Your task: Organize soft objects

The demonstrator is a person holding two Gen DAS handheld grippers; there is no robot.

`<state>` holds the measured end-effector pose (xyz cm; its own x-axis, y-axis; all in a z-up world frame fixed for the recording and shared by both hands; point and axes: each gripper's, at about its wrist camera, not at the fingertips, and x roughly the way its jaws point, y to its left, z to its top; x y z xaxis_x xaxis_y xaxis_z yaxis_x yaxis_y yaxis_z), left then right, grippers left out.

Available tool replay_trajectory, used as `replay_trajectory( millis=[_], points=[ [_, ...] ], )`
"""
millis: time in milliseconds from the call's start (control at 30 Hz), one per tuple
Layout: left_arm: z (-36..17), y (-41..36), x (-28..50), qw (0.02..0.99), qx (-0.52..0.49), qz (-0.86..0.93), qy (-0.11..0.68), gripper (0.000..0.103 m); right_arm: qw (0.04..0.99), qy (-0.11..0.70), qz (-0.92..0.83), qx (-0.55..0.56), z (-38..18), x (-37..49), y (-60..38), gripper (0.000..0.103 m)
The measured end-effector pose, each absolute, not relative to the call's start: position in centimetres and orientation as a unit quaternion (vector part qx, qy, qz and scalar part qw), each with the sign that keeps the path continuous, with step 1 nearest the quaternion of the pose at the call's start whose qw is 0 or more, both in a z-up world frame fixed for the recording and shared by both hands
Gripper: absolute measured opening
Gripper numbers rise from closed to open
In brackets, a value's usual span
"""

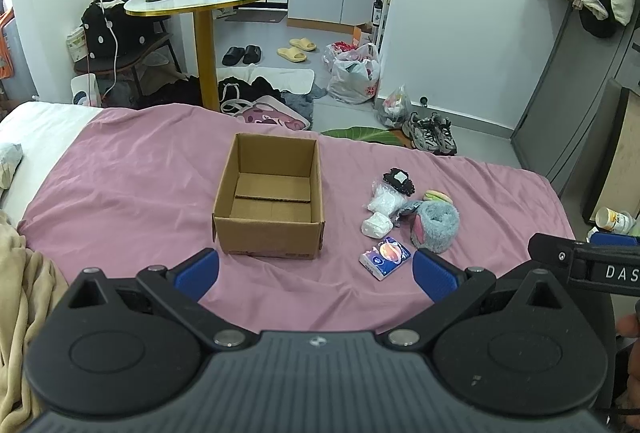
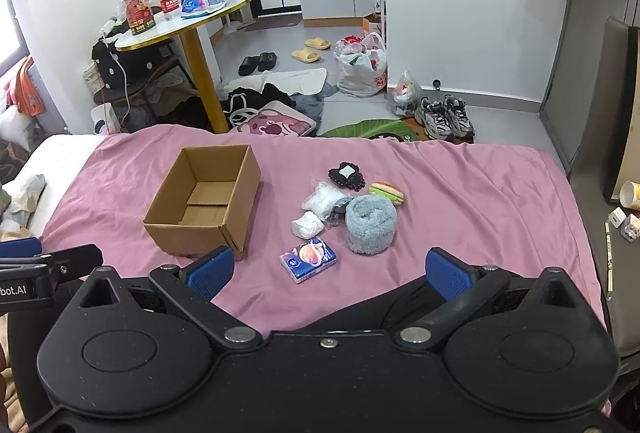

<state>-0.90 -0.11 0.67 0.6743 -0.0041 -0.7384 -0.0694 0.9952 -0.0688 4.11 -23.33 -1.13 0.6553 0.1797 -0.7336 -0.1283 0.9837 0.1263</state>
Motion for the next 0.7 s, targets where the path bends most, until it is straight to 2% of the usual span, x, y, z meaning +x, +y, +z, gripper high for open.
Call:
replay_trajectory(
  millis=[700],
  points=[
    [0.95,-0.17,-1.08,0.915,-0.044,0.018,0.401,0.102,0.909,0.406,0.086,0.030,-1.09,4.01,-23.31,0.103]
  ],
)
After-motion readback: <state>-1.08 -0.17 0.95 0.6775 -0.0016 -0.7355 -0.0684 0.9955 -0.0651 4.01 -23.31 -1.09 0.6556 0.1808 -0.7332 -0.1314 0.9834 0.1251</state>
